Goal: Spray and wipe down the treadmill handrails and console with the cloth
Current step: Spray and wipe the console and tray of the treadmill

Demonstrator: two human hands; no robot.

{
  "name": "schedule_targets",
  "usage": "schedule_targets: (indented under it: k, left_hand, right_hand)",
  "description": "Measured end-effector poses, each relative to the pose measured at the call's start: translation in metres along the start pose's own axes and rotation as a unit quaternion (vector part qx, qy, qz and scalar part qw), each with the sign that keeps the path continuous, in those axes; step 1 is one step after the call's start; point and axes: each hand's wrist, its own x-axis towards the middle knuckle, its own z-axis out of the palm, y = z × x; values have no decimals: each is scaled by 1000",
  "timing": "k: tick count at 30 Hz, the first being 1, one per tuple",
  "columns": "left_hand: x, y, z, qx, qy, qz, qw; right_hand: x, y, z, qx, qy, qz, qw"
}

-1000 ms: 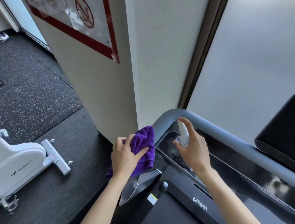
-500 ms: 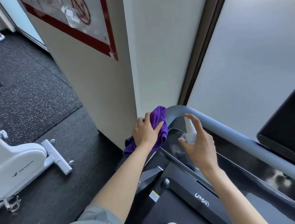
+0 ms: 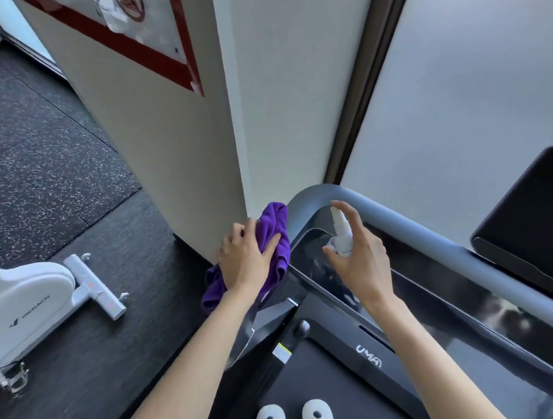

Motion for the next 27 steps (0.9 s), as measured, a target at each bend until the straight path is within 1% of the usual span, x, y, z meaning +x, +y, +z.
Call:
schedule_targets:
  k: [3,5,7,9,11,14,16,17,19,23,25,27]
  left_hand:
    - [35,39,14,24,-35,13,999]
    - [41,48,16,39,-42,15,998]
    - [31,37,8,22,-45,27,998]
    - [11,12,-6,-22,-39,33,998]
    - [-19,-17,-19,-49,-13,32,998]
    - [-53,-42,-24,-34,41,30,998]
    - [-41,-31,-18,-15,43,4,999]
    - [-27,-18,-13,-8,31,-10,999]
    - [9,14,1,0,-9,-9,1000]
    - [70,73,28,27,-52,47,997]
    - [87,83,33,27,-82,69,994]
    - [88,78,29,-2,-99,71,993]
  right_hand:
    - [2,2,-3,-19,8,8,1000]
    - [4,0,-3,-22,0,12,1000]
    - [5,-1,-3,-18,-12,13,1000]
    - [4,-1,-2,-8,-12,13,1000]
    - [4,2,-2,8,-6,15,1000]
    - [1,9,-6,27,9,16,999]
    - [0,16,-10,30,25,24,999]
    - [0,20,-13,30,31,30,999]
    - [-2,28,-21,32,41,43,998]
    - [-8,42,-35,27,69,50,996]
    - [-11,47,-42,17,75,49,996]
    - [-12,50,-46,15,78,49,996]
